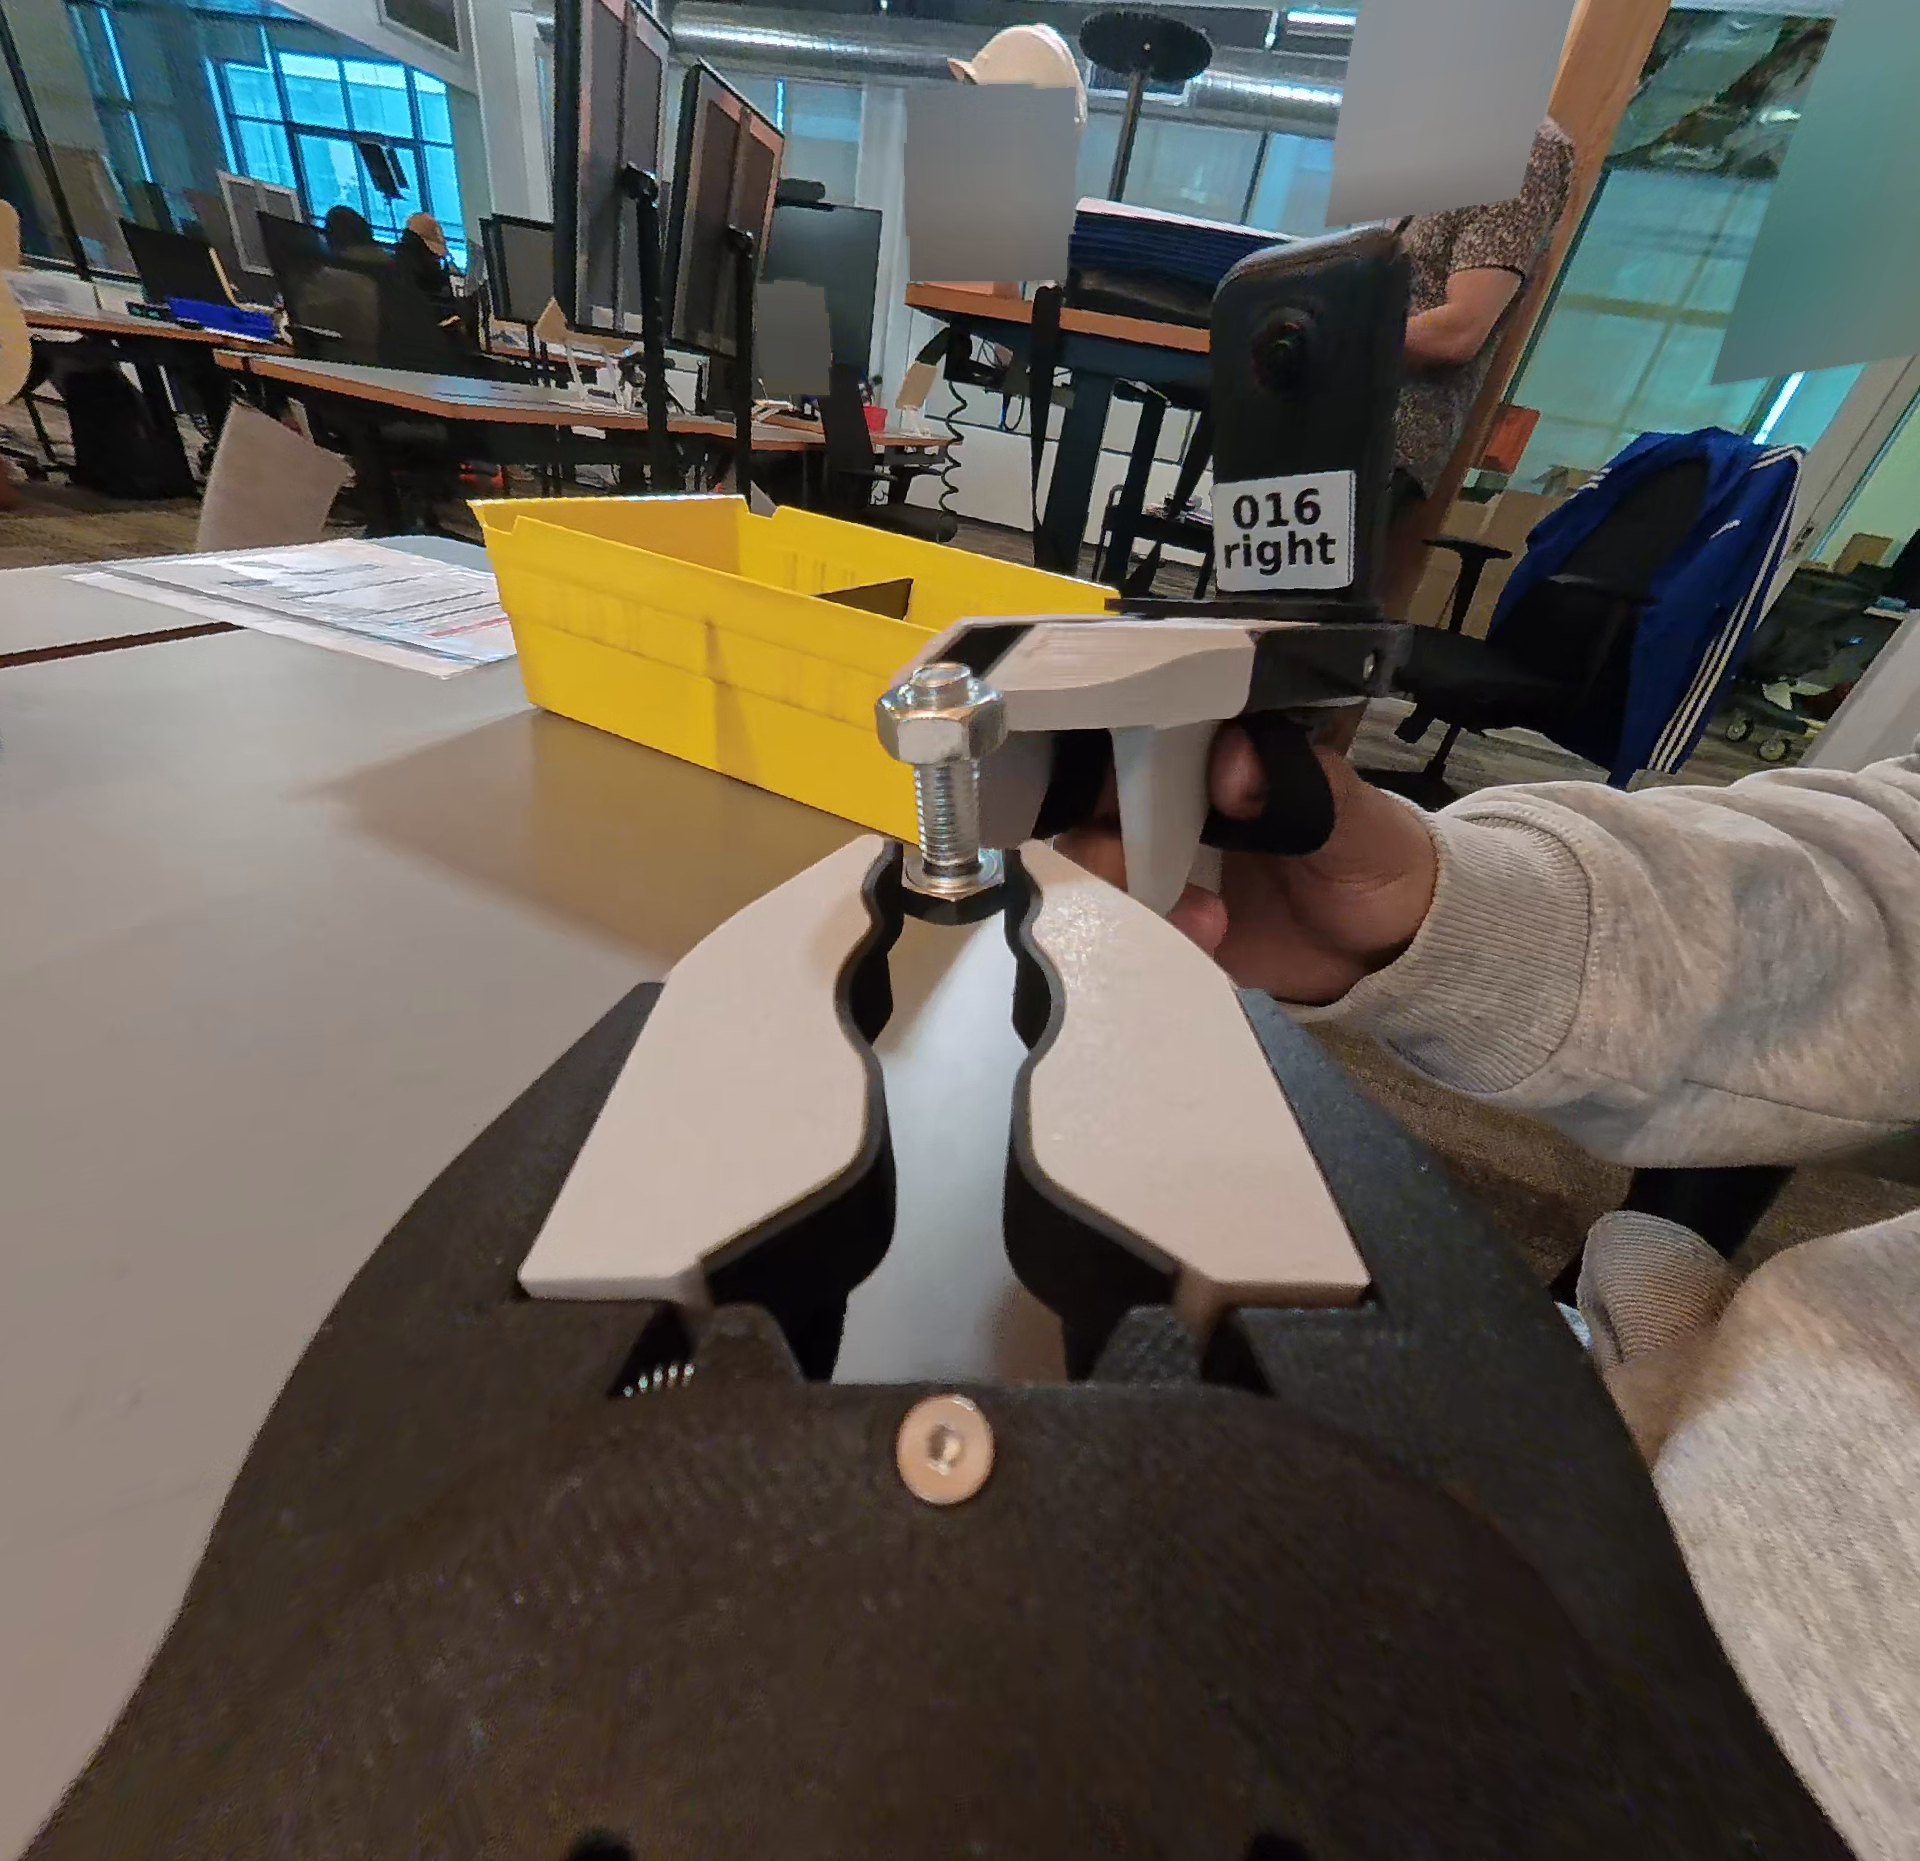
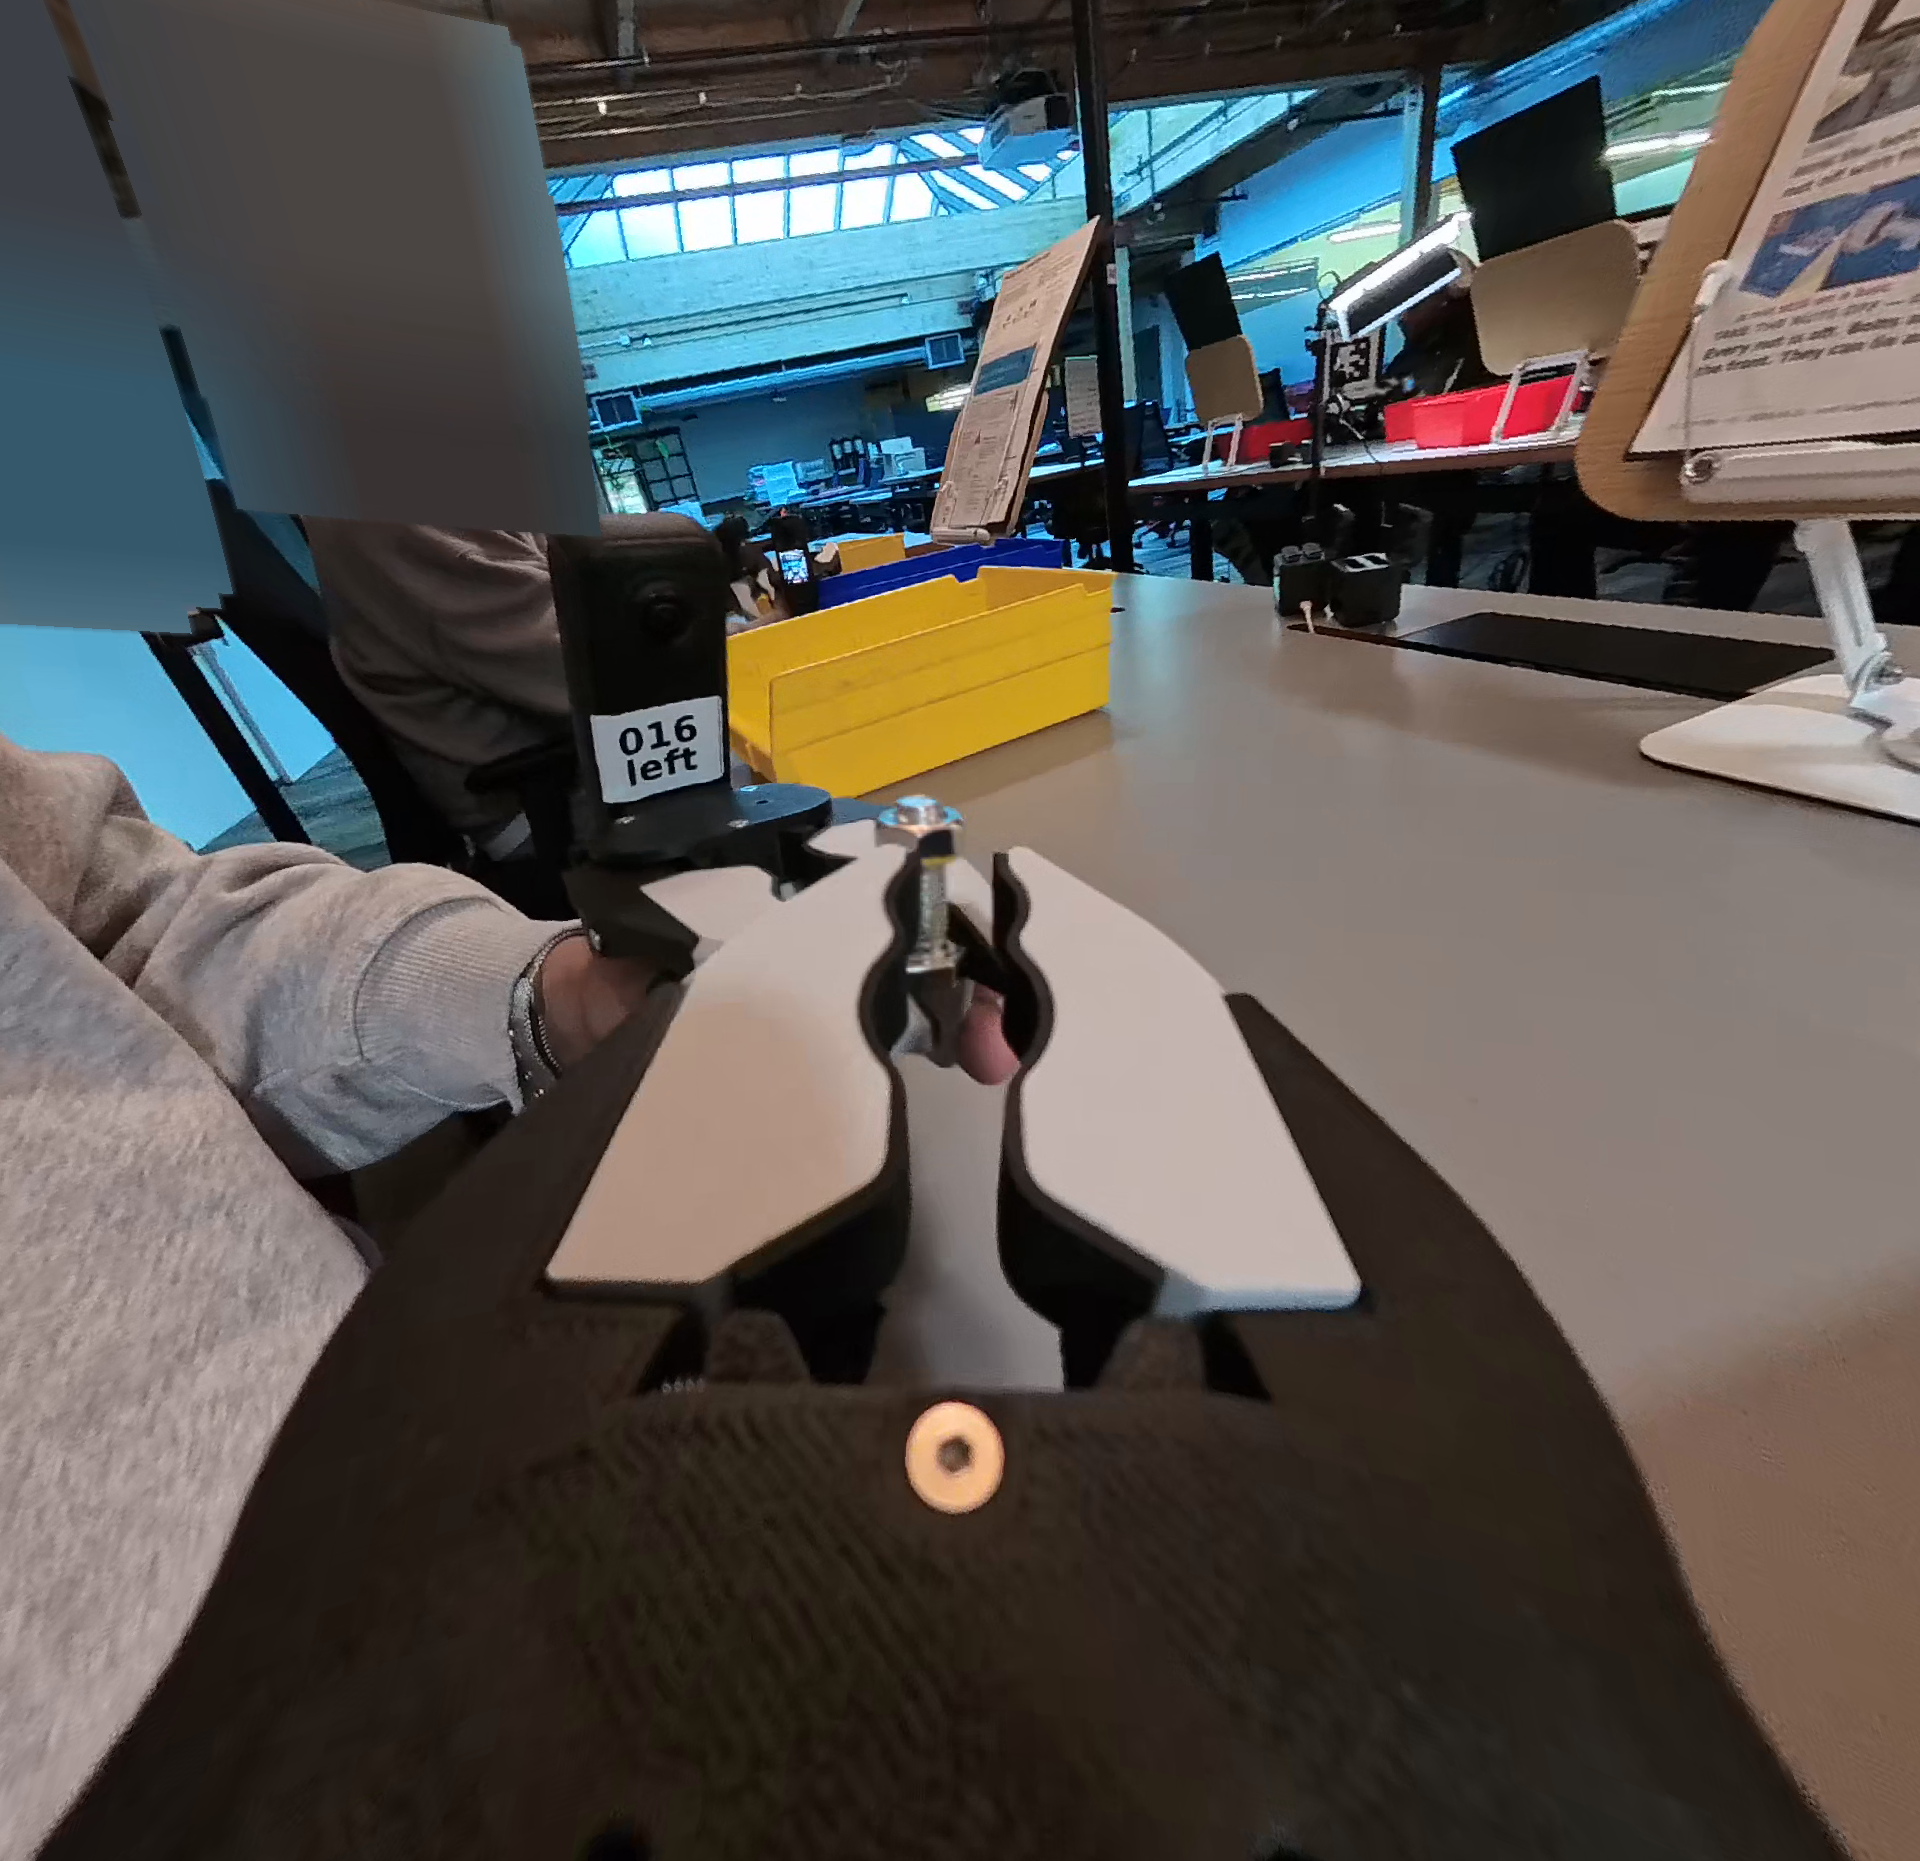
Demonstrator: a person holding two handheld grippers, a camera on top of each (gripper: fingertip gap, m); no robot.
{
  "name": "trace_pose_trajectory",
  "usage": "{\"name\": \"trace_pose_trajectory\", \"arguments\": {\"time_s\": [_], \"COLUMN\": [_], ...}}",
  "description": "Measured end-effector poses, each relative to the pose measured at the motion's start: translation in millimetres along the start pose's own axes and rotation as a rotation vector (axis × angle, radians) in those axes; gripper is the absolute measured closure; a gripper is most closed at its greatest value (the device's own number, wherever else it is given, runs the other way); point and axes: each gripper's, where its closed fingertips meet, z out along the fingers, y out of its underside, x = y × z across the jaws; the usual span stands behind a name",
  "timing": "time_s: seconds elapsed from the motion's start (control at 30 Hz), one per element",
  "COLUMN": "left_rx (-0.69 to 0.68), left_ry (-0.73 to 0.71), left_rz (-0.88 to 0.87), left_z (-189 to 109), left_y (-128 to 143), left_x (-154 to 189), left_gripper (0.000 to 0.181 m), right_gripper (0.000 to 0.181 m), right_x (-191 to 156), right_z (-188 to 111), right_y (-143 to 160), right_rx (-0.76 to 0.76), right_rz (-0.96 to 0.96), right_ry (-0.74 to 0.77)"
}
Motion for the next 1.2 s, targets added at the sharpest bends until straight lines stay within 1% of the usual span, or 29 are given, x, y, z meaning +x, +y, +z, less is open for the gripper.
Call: {"name": "trace_pose_trajectory", "arguments": {"time_s": [0.1,0.2,0.27,0.4,0.53,0.6,0.73,0.87,1.0,1.1,1.2], "left_rx": [-0.006,-0.021,-0.04,-0.058,-0.037,-0.029,-0.036,-0.039,-0.029,-0.021,-0.029], "left_ry": [0.0,0.002,0.002,-0.011,-0.021,-0.022,-0.019,-0.014,-0.019,-0.019,-0.017], "left_rz": [0.004,0.01,0.021,0.042,0.014,0.004,0.01,0.019,0.009,0.001,0.004], "left_z": [0.4,1.4,2.4,2.2,-0.3,-0.5,0.3,0.8,-0.2,-0.7,0.0], "left_y": [1.0,3.5,6.2,7.9,4.0,2.6,4.2,5.1,3.5,1.8,3.6], "left_x": [0.3,1.1,1.9,-0.1,-4.8,-5.2,-3.8,-1.9,-3.8,-4.3,-3.7], "left_gripper": [0.162,0.162,0.162,0.162,0.162,0.162,0.162,0.162,0.162,0.162,0.162], "right_gripper": [0.169,0.164,0.162,0.163,0.165,0.169,0.165,0.162,0.163,0.167,0.164], "right_x": [4.2,-4.6,-7.6,-5.3,2.8,9.2,1.7,-4.0,1.6,14.4,12.8], "right_z": [-1.8,-1.4,0.7,3.7,0.8,-1.2,-1.0,2.1,2.0,-2.0,-4.6], "right_y": [-0.9,-5.4,-2.7,4.5,3.3,4.5,-0.5,2.2,5.1,6.4,-0.4], "right_rx": [0.008,0.033,0.016,-0.029,-0.018,-0.023,0.007,-0.012,-0.026,-0.028,0.012], "right_rz": [0.022,0.019,0.0,-0.031,0.007,0.02,0.027,-0.002,0.006,0.05,0.071], "right_ry": [0.013,-0.033,-0.039,-0.01,0.019,0.047,0.002,-0.013,0.015,0.068,0.045]}}
